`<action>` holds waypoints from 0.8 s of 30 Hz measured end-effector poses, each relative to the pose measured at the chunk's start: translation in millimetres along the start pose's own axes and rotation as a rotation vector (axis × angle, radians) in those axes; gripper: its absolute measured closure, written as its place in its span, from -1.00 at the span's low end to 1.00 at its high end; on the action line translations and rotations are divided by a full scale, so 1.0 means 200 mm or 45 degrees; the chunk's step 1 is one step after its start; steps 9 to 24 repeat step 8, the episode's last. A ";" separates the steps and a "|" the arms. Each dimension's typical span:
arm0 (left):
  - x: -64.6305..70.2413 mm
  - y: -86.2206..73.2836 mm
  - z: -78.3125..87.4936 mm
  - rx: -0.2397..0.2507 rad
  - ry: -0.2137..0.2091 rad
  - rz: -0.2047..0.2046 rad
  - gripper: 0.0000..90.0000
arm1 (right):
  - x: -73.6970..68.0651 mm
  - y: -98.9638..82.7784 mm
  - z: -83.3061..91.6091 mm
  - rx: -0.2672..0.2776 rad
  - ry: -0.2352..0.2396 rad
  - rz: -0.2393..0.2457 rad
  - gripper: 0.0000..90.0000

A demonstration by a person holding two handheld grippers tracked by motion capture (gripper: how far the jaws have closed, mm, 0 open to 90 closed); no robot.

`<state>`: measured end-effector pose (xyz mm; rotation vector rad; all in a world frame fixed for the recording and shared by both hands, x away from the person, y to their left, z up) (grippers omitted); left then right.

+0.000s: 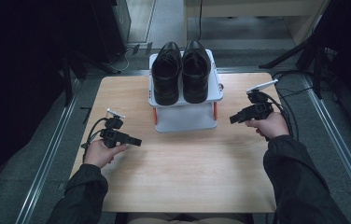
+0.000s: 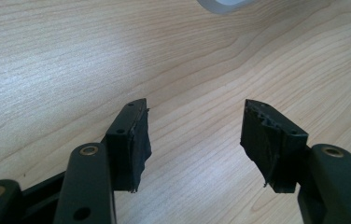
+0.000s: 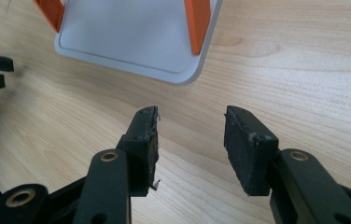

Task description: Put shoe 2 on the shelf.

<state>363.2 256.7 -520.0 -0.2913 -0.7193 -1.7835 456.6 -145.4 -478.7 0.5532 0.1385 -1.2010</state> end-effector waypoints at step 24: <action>0.01 0.01 -0.04 -0.025 -0.003 -0.010 -0.13 | 0.01 -0.04 -0.03 0.002 0.023 0.021 0.20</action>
Point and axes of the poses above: each handheld gripper's, and its own axes: z roughly backward along the jaws, y roughly out of its top, x roughly to its right, the point moved 8 cm from there along -z, roughly forward along the jaws, and after that the axes turned 8 degrees about -y, right-handed, at the moved point
